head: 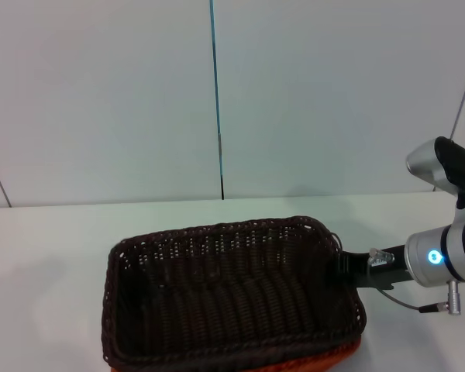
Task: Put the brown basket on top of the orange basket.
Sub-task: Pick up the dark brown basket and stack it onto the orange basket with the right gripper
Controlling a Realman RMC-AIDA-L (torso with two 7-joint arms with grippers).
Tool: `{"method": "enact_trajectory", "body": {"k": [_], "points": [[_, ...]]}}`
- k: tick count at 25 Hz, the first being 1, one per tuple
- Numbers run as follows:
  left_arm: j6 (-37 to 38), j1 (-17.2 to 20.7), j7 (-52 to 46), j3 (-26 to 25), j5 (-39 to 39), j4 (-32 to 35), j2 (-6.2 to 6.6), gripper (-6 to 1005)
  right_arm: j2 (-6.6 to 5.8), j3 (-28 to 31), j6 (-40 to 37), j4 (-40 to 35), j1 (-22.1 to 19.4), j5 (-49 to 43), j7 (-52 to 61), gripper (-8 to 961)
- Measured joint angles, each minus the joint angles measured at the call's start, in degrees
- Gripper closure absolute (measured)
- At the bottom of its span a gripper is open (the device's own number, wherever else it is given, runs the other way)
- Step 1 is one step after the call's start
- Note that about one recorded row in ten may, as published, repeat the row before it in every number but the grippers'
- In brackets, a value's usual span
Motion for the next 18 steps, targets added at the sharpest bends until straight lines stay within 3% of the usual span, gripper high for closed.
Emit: {"method": "enact_trajectory", "body": {"k": [11, 18], "points": [[-0.14, 0.0, 0.19, -0.01, 0.0, 0.0, 0.09, 110, -0.09, 0.52, -0.36, 0.03, -0.15, 0.7, -1.07, 658], [-0.19, 0.07, 0.29, -0.09, 0.0, 0.0, 0.09, 110, -0.09, 0.26, -0.24, 0.18, -0.12, 0.7, -1.27, 371]]}}
